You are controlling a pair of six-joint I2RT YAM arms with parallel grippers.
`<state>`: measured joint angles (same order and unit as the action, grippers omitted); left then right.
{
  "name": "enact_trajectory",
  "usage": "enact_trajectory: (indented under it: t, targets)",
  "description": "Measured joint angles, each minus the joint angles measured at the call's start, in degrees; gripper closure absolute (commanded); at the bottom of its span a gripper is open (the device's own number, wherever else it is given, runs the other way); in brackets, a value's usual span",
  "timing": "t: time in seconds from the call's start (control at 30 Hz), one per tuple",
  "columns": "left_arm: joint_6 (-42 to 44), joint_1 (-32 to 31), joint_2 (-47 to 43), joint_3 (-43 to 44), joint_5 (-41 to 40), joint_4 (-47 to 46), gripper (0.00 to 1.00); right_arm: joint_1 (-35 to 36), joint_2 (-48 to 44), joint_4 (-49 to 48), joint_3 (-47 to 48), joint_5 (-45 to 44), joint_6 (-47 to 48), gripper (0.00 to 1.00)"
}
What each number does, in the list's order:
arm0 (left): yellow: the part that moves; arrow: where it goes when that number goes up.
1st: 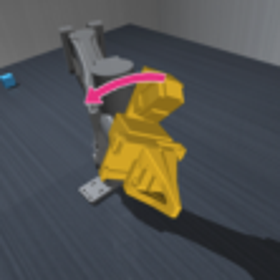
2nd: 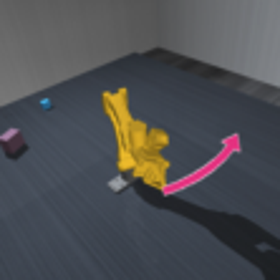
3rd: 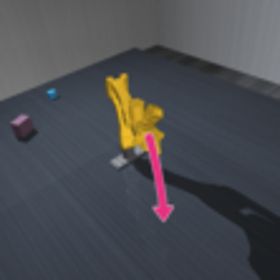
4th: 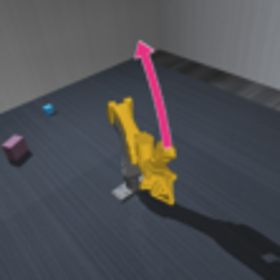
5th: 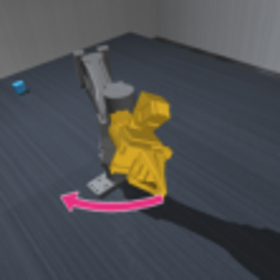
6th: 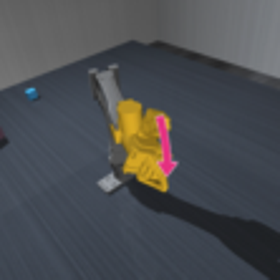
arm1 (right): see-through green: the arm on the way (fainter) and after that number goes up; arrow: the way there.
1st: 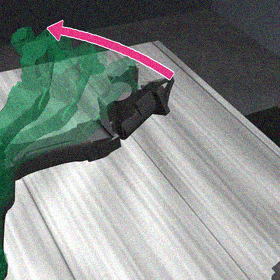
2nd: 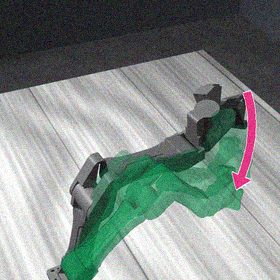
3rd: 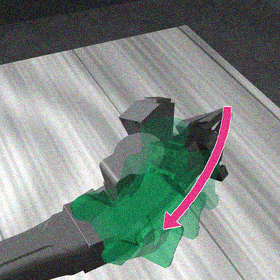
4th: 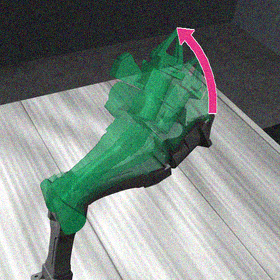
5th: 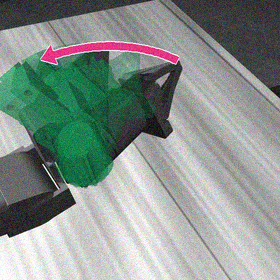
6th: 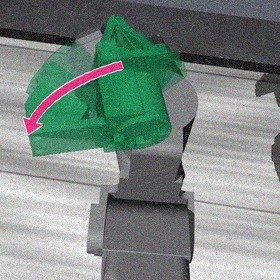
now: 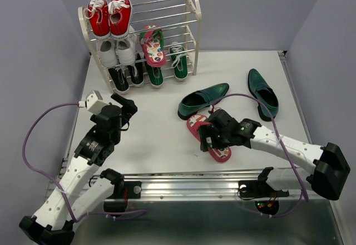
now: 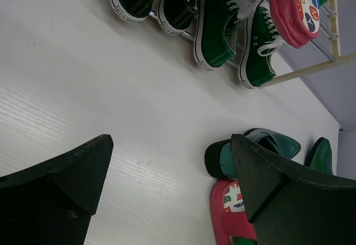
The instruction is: Place and organize the shoes onto the shoe shelf
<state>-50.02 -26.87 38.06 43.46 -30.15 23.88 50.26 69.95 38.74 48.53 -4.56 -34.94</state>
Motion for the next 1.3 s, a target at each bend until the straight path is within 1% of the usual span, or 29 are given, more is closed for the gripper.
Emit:
enact_trajectory:
  t: [0.17,0.27,0.37,0.43,0.63,0.83,0.97,1.07,1.2,1.23,1.27,1.3]
  targets:
    - [-0.02,0.0,0.07,0.0,0.15,0.0,0.01,-2.6,-0.24,1.75,-3.96,-3.72,-0.85,0.0]
    - [-0.02,0.0,0.11,0.0,0.15,0.0,0.01,-4.52,-0.24,1.86,-5.66,-4.31,-0.83,0.0]
    - [-0.04,0.0,0.46,0.0,0.15,0.0,0.01,-6.82,-0.24,1.22,-7.82,-3.58,0.15,0.0]
    - [-0.09,0.0,0.87,0.0,0.15,0.0,0.01,-7.63,-0.24,-0.37,-9.05,-1.29,0.98,0.0]
    - [-0.44,0.0,2.03,0.0,0.13,0.37,0.01,-7.61,2.4,-3.5,-9.79,3.04,5.4,0.0]
    - [-0.46,0.0,2.32,0.0,-0.02,0.59,0.01,-8.04,3.54,-3.67,-9.92,4.59,8.79,0.0]
    - [-0.46,0.0,2.47,0.0,-0.11,0.61,0.01,-7.52,2.69,-4.2,-10.6,3.87,8.44,0.0]
    - [-0.48,0.0,3.04,0.0,-0.13,0.59,0.01,-5.97,1.86,-5.18,-11.61,1.2,6.97,0.0]
    - [-0.42,0.0,4.04,0.02,-0.09,0.57,0.01,-3.76,1.62,-8.52,-13.97,-1.09,5.6,0.0]
    - [-0.42,0.0,4.22,0.02,-0.09,0.57,0.01,-3.63,1.66,-9.03,-14.19,-1.46,5.57,0.01]
    - [-0.42,0.0,4.48,0.02,-0.09,0.57,0.01,-3.08,1.64,-9.46,-14.36,-1.97,5.53,0.05]
    - [-0.39,0.0,4.61,0.02,-0.07,0.55,0.01,-2.78,1.64,-9.57,-14.43,-2.38,5.53,0.15]
